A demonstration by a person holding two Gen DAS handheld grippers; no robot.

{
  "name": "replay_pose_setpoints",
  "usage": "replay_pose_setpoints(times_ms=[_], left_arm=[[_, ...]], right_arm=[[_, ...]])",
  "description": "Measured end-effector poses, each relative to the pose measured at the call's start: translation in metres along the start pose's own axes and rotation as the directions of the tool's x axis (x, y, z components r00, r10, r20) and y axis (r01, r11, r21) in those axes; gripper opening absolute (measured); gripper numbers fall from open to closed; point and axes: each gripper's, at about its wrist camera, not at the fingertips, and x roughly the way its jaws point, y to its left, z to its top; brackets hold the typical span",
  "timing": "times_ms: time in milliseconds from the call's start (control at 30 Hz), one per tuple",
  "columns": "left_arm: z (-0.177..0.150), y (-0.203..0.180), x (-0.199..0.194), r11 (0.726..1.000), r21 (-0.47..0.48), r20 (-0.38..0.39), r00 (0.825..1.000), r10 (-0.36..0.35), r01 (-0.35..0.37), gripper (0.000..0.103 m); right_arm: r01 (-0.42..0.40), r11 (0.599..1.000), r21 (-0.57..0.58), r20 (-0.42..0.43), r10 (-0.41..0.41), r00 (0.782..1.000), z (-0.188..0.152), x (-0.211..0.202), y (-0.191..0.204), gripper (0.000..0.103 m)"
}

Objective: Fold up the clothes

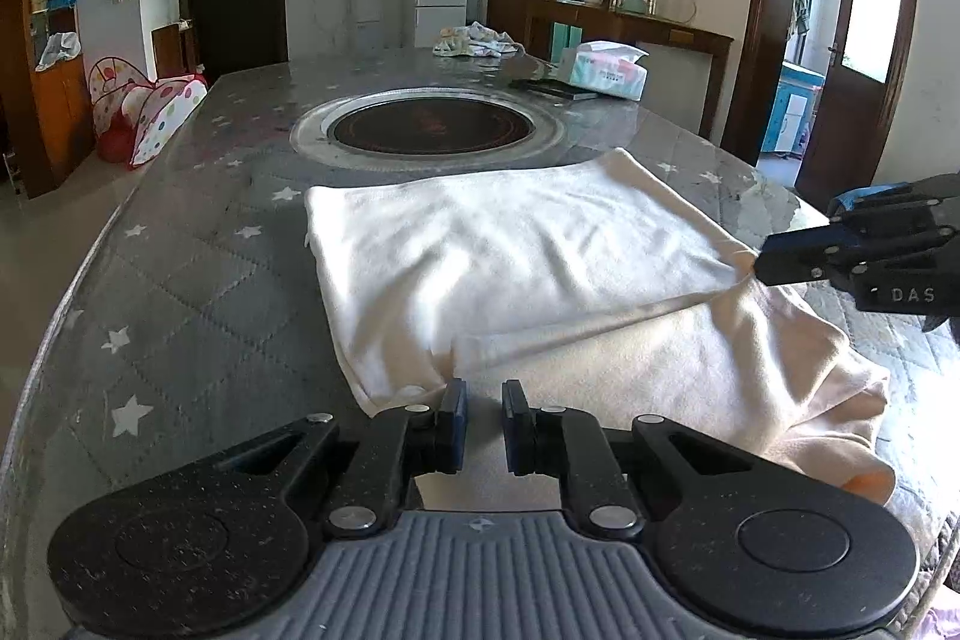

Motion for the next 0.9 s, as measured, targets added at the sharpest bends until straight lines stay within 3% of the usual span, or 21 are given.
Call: replay_pose_setpoints(times_ms=[133, 267, 467, 600, 700, 833, 867, 900], left_arm=[[-0.001, 0.002, -0.001, 1.0, -0.006, -0.001, 1.0, 0.001, -0.001, 0.016], [-0.002, 0.002, -0.001, 1.0, -0.004, 0.0, 1.0, 0.001, -0.001, 0.016], [-0.002, 0.002, -0.001, 1.0, -0.005, 0.003, 1.0, 0.001, -0.001, 0.016], [-0.003, 0.004, -0.002, 1.0, -0.009, 0.004, 1.0, -0.001, 0.001, 0.017], [-0.003, 0.004, -0.002, 1.0, -0.006, 0.007, 1.0, -0.001, 0.001, 0.017], [-0.005, 0.004, -0.002, 1.0, -0.006, 0.01, 1.0, -0.005, 0.005, 0.017], [-0.005, 0.004, -0.003, 1.0, -0.007, 0.01, 1.0, -0.006, 0.006, 0.017], [-0.005, 0.005, -0.003, 1.0, -0.007, 0.009, 1.0, -0.007, 0.007, 0.017]], right_arm=[[-0.001, 1.0, -0.028, -0.042, 0.0, 0.999, -0.006, 0.012, 0.002, 0.013], [0.013, 0.999, -0.033, -0.048, -0.015, 0.999, -0.007, -0.003, -0.001, 0.013], [-0.038, 0.994, -0.102, -0.092, 0.028, 0.995, -0.016, -0.014, 0.012, 0.013], [-0.017, 0.997, -0.071, -0.099, 0.01, 0.995, -0.025, -0.024, 0.006, 0.024], [-0.04, 0.999, -0.032, -0.105, 0.036, 0.994, -0.027, -0.031, 0.003, 0.025], [-0.055, 0.998, -0.023, -0.121, 0.052, 0.991, -0.031, -0.029, 0.005, 0.023], [-0.055, 0.998, -0.02, -0.121, 0.053, 0.991, -0.031, -0.029, 0.005, 0.02], [-0.058, 0.998, -0.009, -0.117, 0.056, 0.992, -0.03, -0.03, 0.004, 0.008]])
